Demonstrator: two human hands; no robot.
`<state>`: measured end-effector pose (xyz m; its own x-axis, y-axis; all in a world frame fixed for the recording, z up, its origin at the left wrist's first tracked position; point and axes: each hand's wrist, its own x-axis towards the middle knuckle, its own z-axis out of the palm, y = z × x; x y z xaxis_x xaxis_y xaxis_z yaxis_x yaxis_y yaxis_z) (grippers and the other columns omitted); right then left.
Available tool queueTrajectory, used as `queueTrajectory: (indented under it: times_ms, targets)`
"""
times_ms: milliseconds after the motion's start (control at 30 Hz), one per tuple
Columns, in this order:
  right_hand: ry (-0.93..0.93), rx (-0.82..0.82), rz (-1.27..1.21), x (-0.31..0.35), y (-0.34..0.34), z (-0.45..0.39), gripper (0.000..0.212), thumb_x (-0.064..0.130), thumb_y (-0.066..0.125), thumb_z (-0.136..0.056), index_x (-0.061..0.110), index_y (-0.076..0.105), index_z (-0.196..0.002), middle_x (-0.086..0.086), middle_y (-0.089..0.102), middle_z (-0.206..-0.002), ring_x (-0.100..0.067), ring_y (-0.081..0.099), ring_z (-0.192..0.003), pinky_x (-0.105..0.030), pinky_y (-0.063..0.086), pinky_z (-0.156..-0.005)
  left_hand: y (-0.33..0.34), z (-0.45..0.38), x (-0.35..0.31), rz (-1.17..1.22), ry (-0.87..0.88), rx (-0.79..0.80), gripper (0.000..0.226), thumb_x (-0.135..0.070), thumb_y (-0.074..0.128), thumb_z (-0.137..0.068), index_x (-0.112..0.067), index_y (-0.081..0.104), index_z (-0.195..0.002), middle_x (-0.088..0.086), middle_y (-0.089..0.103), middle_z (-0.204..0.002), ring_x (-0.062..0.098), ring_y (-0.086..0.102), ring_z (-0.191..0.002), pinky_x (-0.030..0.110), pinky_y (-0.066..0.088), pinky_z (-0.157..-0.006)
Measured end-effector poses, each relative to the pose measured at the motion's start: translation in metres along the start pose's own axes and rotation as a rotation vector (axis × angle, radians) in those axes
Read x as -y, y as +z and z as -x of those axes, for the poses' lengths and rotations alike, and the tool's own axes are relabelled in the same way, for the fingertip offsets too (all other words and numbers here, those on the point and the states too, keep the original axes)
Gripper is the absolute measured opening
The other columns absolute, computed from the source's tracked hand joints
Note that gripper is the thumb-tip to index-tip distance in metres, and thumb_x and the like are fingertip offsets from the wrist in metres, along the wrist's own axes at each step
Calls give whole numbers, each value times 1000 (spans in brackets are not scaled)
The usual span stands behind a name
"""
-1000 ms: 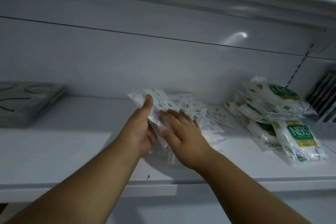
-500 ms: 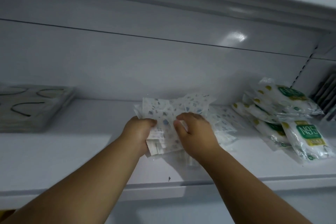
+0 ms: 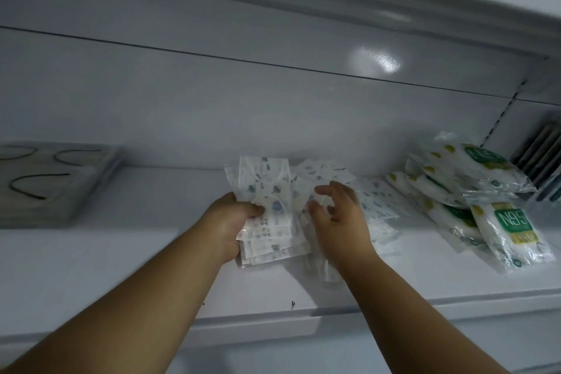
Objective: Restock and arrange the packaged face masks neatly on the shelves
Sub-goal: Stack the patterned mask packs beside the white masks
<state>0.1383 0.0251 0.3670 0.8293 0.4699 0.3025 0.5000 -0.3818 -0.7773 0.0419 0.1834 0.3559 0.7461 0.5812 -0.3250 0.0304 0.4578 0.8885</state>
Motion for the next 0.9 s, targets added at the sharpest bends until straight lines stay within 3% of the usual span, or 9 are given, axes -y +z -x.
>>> queueTrajectory:
  times_ms: [100, 167, 267, 367, 433, 500, 633, 767, 900]
  targets:
    - [196, -87, -221, 11, 0, 0, 37, 34, 63, -94, 32, 54, -129, 5, 47, -140, -9, 56, -110, -38, 50, -99, -4, 6, -2, -5, 57, 29, 30, 13, 59, -89, -9, 66, -108, 15, 76, -100, 36, 73, -92, 53, 58, -80]
    - [307, -90, -400, 21, -1, 1, 46, 33, 65, -94, 30, 48, -137, 3, 49, -140, -15, 56, -117, -43, 49, -103, -8, 11, -7, 23, 117, 72, 37, 13, 59, -89, -8, 63, -119, 15, 75, -108, 37, 72, -98, 53, 57, -83]
    - [375, 56, -605, 29, 3, -1, 63, 33, 74, -88, 25, 42, -143, 5, 57, -134, -24, 61, -117, -47, 49, -104, -13, 17, -15, 24, 256, 155, 48, 11, 64, -86, -9, 58, -130, 17, 71, -120, 39, 68, -109, 56, 54, -92]
    - [308, 253, -803, 39, 12, -5, 42, 16, 74, -88, 18, 60, -127, -1, 74, -113, -24, 72, -103, -49, 56, -93, -17, 24, -23, -159, 380, 123, 48, 3, 69, -88, -17, 59, -130, 8, 73, -118, 30, 70, -109, 55, 52, -98]
    - [212, 318, -801, 45, 21, -5, 30, 4, 69, -88, 19, 67, -114, -2, 76, -106, -24, 73, -100, -47, 58, -90, -24, 31, -29, -412, 460, 44, 44, -9, 74, -88, -27, 61, -125, -5, 74, -113, 18, 71, -105, 48, 54, -98]
    - [123, 347, -732, 51, 33, -5, 27, 5, 69, -88, 20, 69, -110, -2, 76, -105, -23, 72, -100, -48, 56, -93, -38, 40, -35, -659, 498, -61, 42, -19, 79, -84, -33, 61, -119, -13, 74, -107, 8, 71, -99, 41, 56, -94]
    - [-15, 358, -718, 71, 59, 1, 28, 7, 70, -90, 22, 65, -114, 2, 75, -107, -17, 72, -101, -45, 58, -90, -71, 60, -52, -815, 555, -161, 48, -24, 83, -79, -39, 56, -116, -19, 70, -108, 5, 67, -100, 35, 56, -91]
    - [-47, 373, -790, 93, 86, 18, 40, 13, 75, -87, 20, 56, -121, 1, 73, -110, -17, 71, -103, -45, 59, -89, -96, 66, -56, -682, 561, -160, 60, -25, 87, -75, -43, 52, -120, -24, 68, -104, -3, 67, -94, 21, 56, -75]
    - [-56, 290, -682, 94, 110, 29, 30, 22, 73, -88, 23, 59, -114, 1, 72, -107, -15, 71, -99, -47, 57, -92, -115, 55, -41, -427, 538, -185, 67, -31, 88, -69, -30, 54, -126, -9, 72, -112, 11, 71, -102, 36, 61, -81]
